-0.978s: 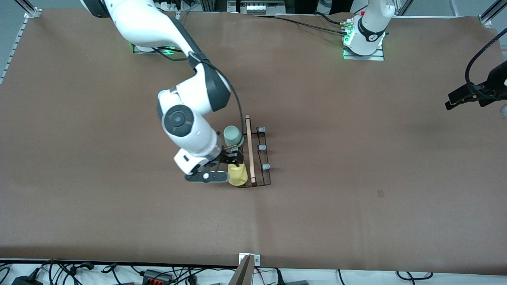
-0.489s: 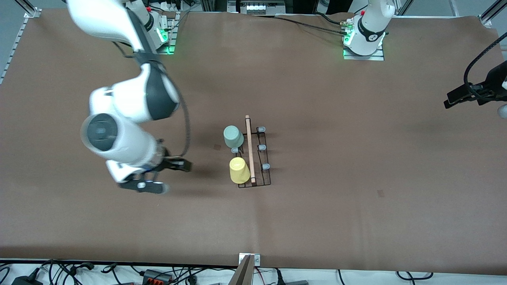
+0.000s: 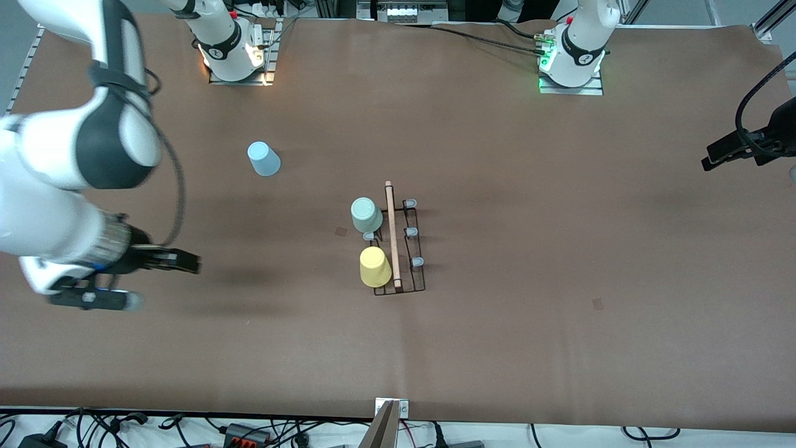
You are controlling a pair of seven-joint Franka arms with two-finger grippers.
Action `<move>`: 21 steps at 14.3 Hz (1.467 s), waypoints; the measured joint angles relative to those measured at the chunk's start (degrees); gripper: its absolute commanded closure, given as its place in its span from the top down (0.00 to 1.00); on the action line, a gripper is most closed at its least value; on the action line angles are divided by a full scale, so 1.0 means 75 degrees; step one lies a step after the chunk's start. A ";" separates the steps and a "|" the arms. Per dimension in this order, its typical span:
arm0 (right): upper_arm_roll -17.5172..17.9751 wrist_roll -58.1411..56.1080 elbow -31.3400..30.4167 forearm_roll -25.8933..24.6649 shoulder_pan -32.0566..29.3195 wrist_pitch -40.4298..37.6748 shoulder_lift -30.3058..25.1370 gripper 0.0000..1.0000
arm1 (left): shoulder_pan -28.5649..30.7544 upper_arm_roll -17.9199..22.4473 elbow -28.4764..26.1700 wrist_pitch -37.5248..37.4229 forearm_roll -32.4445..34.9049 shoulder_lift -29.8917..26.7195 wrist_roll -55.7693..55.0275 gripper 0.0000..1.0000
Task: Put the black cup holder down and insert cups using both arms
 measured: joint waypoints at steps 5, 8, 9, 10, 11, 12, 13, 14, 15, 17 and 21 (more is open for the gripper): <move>0.0793 -0.1098 -0.0992 -0.0544 -0.1477 -0.0031 -0.1219 1.00 | 0.0004 -0.0006 0.0030 0.0002 0.0000 0.0007 0.0000 1.00; 0.1504 -0.1106 -0.1508 -0.0961 -0.2086 -0.0111 -0.1839 1.00 | 0.0005 -0.0006 0.0036 0.0003 0.0000 0.0010 0.0000 1.00; 0.1561 -0.1106 -0.1733 -0.1021 -0.2108 -0.0118 -0.2005 1.00 | 0.0005 -0.0005 0.0037 0.0003 0.0000 0.0010 0.0000 1.00; 0.1594 -0.1106 -0.1907 -0.1056 -0.2107 -0.0119 -0.2114 1.00 | 0.0005 -0.0005 0.0037 0.0003 0.0000 0.0010 0.0000 1.00; 0.1617 -0.1106 -0.2046 -0.1083 -0.2107 -0.0119 -0.2198 1.00 | 0.0005 -0.0005 0.0037 0.0003 0.0000 0.0012 0.0000 1.00; 0.1627 -0.1107 -0.2203 -0.1100 -0.2107 -0.0118 -0.2291 1.00 | 0.0004 -0.0005 0.0037 0.0003 0.0000 0.0012 0.0000 1.00; 0.1631 -0.1108 -0.2426 -0.1140 -0.2107 -0.0104 -0.2435 1.00 | 0.0005 -0.0005 0.0038 0.0004 0.0000 0.0012 0.0000 1.00; 0.1636 -0.1111 -0.2720 -0.1227 -0.2107 -0.0056 -0.2624 1.00 | 0.0005 -0.0005 0.0038 0.0004 0.0000 0.0012 0.0000 1.00; 0.1647 -0.1112 -0.3072 -0.1330 -0.2107 0.0016 -0.2855 1.00 | 0.0005 -0.0005 0.0038 0.0005 0.0000 0.0012 0.0000 1.00; 0.1672 -0.1112 -0.3738 -0.1404 -0.2107 0.0156 -0.3282 1.00 | 0.0007 -0.0003 0.0038 0.0006 0.0000 0.0012 0.0000 1.00; 0.1707 -0.1112 -0.4517 -0.1419 -0.2104 0.0534 -0.3776 1.00 | 0.0007 -0.0002 0.0038 0.0006 0.0000 0.0012 0.0000 1.00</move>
